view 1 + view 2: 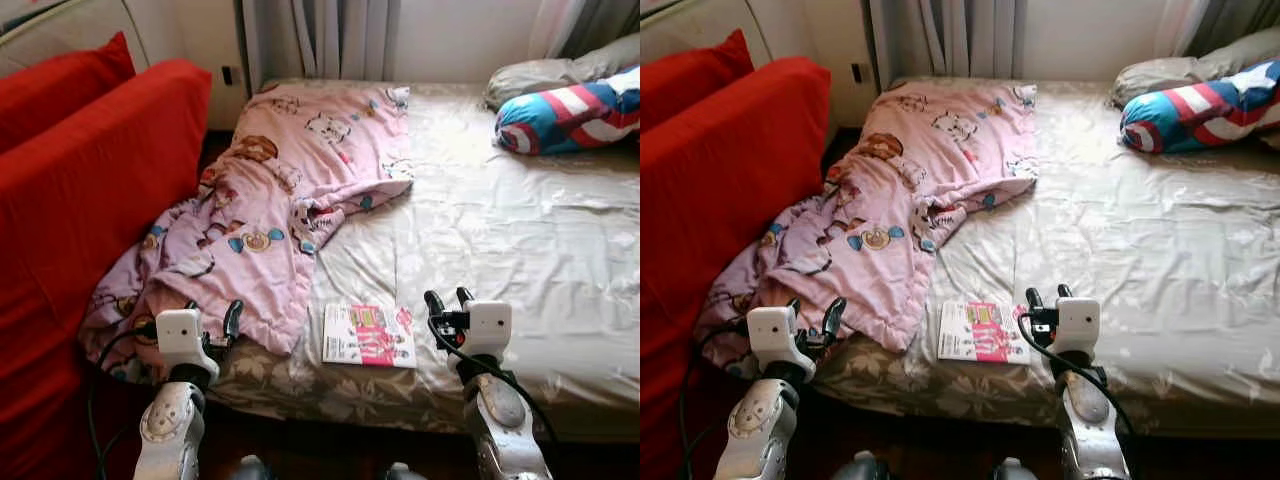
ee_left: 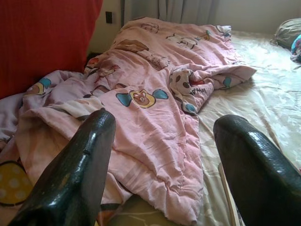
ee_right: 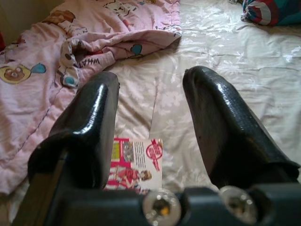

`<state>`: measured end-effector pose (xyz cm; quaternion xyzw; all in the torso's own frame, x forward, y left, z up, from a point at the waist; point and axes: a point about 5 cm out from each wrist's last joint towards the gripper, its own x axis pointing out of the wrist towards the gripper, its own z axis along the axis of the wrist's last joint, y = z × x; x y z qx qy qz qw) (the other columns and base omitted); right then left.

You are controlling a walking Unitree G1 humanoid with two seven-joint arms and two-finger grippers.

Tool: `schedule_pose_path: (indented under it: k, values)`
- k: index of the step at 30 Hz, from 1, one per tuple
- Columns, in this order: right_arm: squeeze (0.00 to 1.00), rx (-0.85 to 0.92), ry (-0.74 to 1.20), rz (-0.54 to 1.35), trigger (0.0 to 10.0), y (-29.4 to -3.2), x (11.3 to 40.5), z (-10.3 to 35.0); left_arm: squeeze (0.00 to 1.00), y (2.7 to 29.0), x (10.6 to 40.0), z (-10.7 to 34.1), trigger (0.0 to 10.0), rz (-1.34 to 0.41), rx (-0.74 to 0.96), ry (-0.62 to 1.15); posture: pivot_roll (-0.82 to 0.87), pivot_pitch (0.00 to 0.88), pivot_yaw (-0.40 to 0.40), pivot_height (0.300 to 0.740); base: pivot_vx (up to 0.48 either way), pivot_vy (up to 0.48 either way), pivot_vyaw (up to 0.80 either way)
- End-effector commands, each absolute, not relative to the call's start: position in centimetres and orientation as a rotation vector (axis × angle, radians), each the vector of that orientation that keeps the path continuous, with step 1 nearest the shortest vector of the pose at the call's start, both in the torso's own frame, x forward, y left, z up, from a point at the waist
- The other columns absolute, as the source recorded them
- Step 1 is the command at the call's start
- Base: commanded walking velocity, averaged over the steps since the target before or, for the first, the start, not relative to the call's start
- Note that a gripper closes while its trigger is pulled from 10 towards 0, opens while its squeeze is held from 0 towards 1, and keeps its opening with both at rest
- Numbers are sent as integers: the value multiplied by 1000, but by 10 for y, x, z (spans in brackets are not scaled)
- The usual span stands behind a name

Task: Clean up the room

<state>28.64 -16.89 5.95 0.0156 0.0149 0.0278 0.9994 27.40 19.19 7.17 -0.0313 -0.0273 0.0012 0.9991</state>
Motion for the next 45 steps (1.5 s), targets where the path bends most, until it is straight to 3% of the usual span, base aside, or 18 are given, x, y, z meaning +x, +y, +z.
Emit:
schedule_pose_path:
  k: [1, 23, 27, 45]
  values:
    - [0, 34, 28, 60, 10000, -167, 285, 60, 0, 194, 271, 70, 10000, 5, -67, -46, -111, 128, 5, 656, 0, 0, 0]
    - [0, 39, 77, 107, 10000, -154, 283, 52, 0, 192, 267, 69, 10000, -20, -56, -21, -96, 129, 15, 641, 0, 0, 0]
    - [0, 49, 66, 118, 10000, -152, 283, 52, 0, 192, 266, 68, 10000, -21, -54, -12, -97, 130, 16, 616, 0, 0, 0]
    - [0, 64, 61, 132, 10000, -150, 281, 52, 0, 190, 265, 66, 10000, -33, -54, 0, -92, 136, 16, 616, 0, 0, 0]
